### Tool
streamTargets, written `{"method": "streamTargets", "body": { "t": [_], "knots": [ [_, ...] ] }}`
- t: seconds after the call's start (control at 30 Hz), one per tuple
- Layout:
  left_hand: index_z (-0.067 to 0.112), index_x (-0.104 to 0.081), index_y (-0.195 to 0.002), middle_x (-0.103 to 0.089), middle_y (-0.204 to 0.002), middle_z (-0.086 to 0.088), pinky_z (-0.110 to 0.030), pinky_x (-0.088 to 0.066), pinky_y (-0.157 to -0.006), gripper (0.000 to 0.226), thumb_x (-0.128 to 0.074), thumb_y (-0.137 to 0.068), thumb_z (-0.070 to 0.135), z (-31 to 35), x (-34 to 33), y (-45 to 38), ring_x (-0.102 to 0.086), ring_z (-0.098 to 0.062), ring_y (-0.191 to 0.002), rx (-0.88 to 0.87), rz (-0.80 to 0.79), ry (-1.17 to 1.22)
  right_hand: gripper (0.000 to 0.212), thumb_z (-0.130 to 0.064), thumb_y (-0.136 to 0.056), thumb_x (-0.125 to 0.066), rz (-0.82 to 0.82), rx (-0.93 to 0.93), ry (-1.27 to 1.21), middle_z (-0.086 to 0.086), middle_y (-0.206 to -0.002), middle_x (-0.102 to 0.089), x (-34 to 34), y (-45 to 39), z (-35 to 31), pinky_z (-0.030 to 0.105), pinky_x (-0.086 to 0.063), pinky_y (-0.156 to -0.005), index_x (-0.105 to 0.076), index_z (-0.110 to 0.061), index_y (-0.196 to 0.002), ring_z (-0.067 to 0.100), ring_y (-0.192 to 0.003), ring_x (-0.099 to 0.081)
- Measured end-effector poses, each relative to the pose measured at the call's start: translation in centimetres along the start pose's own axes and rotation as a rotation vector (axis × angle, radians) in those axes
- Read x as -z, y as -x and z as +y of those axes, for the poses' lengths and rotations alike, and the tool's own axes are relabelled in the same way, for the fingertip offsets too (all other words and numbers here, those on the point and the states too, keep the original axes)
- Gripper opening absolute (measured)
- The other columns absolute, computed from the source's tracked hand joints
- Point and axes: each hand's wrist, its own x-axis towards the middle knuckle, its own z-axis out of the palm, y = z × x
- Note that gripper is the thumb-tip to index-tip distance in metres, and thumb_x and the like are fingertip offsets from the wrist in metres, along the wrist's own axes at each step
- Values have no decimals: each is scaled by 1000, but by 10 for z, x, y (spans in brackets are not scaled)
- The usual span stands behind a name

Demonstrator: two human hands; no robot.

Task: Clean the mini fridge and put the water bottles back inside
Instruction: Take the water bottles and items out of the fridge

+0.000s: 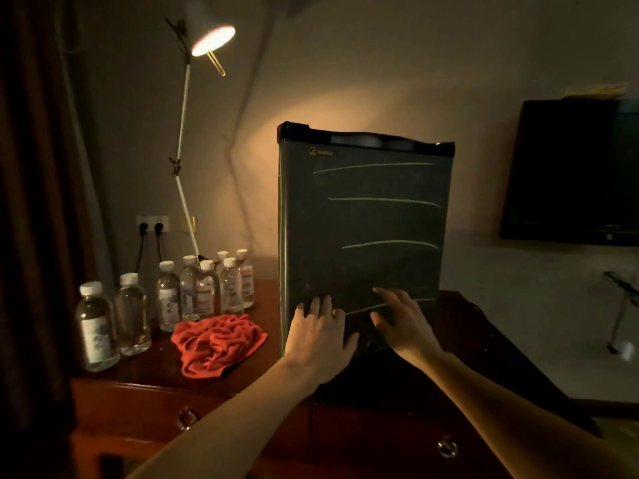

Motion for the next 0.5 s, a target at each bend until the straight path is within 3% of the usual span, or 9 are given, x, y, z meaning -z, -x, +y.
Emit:
{"method": "streamTargets", "body": {
  "t": [0.17, 0.3, 0.43, 0.5],
  "knots": [
    [18, -52, -129, -41, -146, -11, -44, -34, -107, 55, -36, -94, 57, -35, -26, -30, -38, -28, -133, 19, -22, -15, 61, -51, -95, -48, -71, 51, 144, -2, -153, -23, -26, -38, -6, 45, -42, -104, -20, -42, -148, 25, -138, -29],
    [16, -49, -136, -36, -152, -12, -43, -27, -112, 59, -40, -92, 55, -59, -53, -58, -34, -27, -137, 22, -28, -61, 63, -44, -93, -47, -169, 78, 191, -1, -154, -21, -49, -61, -9, 51, -41, -102, -16, -45, -147, 29, -137, -27],
    [16, -46, -136, -44, -145, -9, -43, -25, -114, 62, -38, -92, 58, -75, -81, -81, -35, -25, -137, 25, -16, -68, 67, -47, -90, -48, -151, 53, 217, -3, -155, -20, -74, -82, -5, 50, -37, -104, -13, -46, -147, 29, -140, -23],
    [14, -41, -143, -39, -150, -10, -43, -23, -116, 68, -36, -93, 60, -84, -94, -91, -30, -24, -141, 29, -28, -43, 68, -53, -91, -45, -129, 22, 245, -5, -155, -19, -84, -91, -5, 52, -34, -106, -10, -44, -148, 29, -141, -19]
  ]
}}
